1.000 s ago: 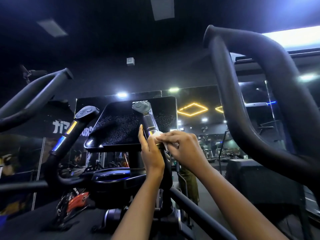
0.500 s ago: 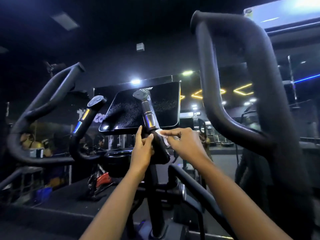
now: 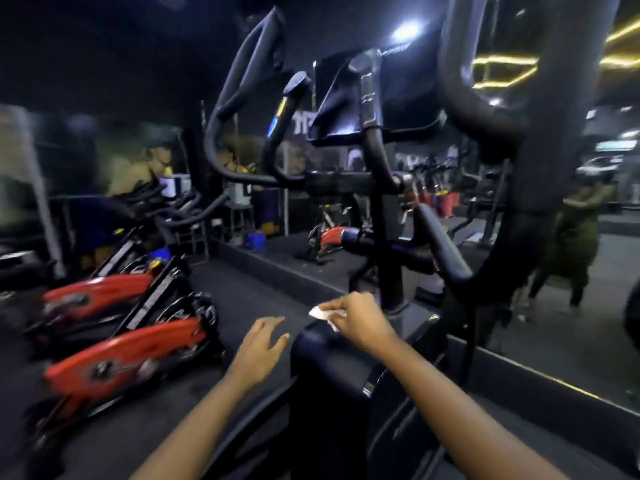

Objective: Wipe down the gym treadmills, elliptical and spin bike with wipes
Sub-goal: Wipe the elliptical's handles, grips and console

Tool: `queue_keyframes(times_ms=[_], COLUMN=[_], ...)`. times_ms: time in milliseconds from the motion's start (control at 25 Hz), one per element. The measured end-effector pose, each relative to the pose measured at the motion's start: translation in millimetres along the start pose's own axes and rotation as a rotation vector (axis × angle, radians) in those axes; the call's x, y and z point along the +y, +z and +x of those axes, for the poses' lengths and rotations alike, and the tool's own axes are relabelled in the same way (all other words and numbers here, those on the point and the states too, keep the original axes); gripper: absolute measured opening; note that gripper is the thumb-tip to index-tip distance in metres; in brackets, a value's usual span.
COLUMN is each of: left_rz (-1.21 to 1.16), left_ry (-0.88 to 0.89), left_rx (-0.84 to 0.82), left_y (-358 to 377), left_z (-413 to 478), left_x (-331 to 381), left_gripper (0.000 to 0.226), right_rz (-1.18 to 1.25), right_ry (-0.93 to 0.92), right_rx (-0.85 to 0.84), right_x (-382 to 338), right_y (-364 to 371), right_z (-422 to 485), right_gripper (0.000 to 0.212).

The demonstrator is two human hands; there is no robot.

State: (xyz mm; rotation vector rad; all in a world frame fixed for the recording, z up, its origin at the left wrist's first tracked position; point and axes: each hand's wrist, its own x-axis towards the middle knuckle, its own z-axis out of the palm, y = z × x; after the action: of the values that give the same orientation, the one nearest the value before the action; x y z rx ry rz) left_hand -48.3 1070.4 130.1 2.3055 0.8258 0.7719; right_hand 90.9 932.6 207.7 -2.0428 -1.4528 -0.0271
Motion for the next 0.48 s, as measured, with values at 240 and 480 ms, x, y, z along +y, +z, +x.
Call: queue_keyframes(times_ms=[240, 480], left_rz=[0.287, 0.366], left_ry=[-0.329, -0.685], left_rx=[-0.183, -0.192], left_y=[8, -28], left_z=[-188, -363], left_x=[-84, -125], left_gripper=[0.049, 0.049], right_rz=[0.041, 0.173], right_ry=[-0.045, -0.209], right_rx=[-0.423, -0.713], right_x=[-16, -102], right_y=[141, 232], right_z=[-105, -205], right_gripper=[0.028, 0.028])
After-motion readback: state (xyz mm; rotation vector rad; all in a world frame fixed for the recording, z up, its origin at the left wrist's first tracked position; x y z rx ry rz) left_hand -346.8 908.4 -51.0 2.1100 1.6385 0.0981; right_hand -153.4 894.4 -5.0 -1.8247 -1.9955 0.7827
